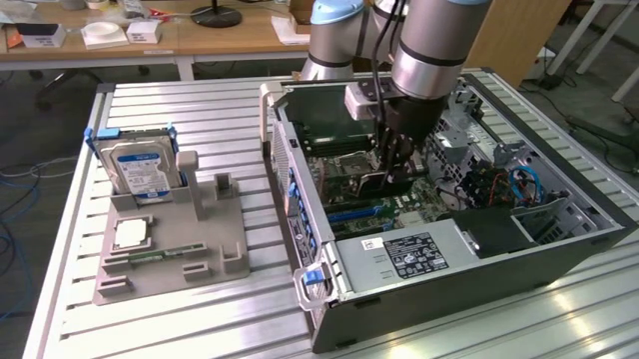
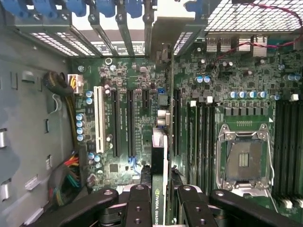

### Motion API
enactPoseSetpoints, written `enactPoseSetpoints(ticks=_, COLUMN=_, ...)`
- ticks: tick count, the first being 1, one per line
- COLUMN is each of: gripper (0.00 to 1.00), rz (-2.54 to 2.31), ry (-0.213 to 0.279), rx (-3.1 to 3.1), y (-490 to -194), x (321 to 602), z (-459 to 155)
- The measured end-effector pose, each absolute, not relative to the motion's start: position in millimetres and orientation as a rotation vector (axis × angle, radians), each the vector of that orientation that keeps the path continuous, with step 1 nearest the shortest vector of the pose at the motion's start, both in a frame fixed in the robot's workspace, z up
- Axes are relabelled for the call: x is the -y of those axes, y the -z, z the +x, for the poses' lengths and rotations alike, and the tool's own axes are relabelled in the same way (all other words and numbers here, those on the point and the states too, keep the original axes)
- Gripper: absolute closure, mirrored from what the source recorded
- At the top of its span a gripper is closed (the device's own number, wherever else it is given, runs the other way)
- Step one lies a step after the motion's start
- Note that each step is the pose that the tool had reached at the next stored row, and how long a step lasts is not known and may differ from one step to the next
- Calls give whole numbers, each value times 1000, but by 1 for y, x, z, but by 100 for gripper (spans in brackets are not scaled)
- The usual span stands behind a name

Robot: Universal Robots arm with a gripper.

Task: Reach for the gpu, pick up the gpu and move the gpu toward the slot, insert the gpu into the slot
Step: 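Insert the gpu into the slot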

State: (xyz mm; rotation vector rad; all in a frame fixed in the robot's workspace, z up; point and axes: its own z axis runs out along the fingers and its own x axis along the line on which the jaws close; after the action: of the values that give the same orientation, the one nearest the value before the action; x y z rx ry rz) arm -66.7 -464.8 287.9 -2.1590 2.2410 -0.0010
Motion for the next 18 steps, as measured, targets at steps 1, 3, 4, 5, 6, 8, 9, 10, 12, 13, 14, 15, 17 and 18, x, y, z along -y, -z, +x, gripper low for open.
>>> enactPoseSetpoints(ticks=1, gripper=74, rz=-2159, ry=1, rx=-2241, y=-286, x=465, z=-68)
enactPoseSetpoints(ticks=3, gripper=74, rz=-2159, ry=1, rx=-2241, y=-283, x=465, z=-69)
enactPoseSetpoints(ticks=4, gripper=74, rz=-2159, ry=1, rx=-2241, y=-282, x=465, z=-69)
enactPoseSetpoints(ticks=5, gripper=74, rz=-2159, ry=1, rx=-2241, y=-281, x=465, z=-69)
enactPoseSetpoints(ticks=6, gripper=74, rz=-2159, ry=1, rx=-2241, y=-279, x=466, z=-69)
enactPoseSetpoints(ticks=8, gripper=74, rz=-2159, ry=1, rx=-2241, y=-277, x=467, z=-70)
enactPoseSetpoints(ticks=9, gripper=74, rz=-2159, ry=1, rx=-2241, y=-275, x=467, z=-71)
enactPoseSetpoints(ticks=10, gripper=74, rz=-2159, ry=1, rx=-2241, y=-273, x=467, z=-72)
enactPoseSetpoints(ticks=12, gripper=74, rz=-2159, ry=1, rx=-2241, y=-271, x=467, z=-75)
enactPoseSetpoints(ticks=13, gripper=74, rz=-2159, ry=1, rx=-2241, y=-270, x=467, z=-76)
enactPoseSetpoints(ticks=14, gripper=74, rz=-2159, ry=1, rx=-2241, y=-269, x=467, z=-76)
enactPoseSetpoints(ticks=15, gripper=74, rz=-2159, ry=1, rx=-2241, y=-267, x=467, z=-77)
enactPoseSetpoints(ticks=17, gripper=74, rz=-2159, ry=1, rx=-2241, y=-264, x=467, z=-78)
enactPoseSetpoints(ticks=18, gripper=74, rz=-2159, ry=1, rx=-2241, y=-263, x=467, z=-79)
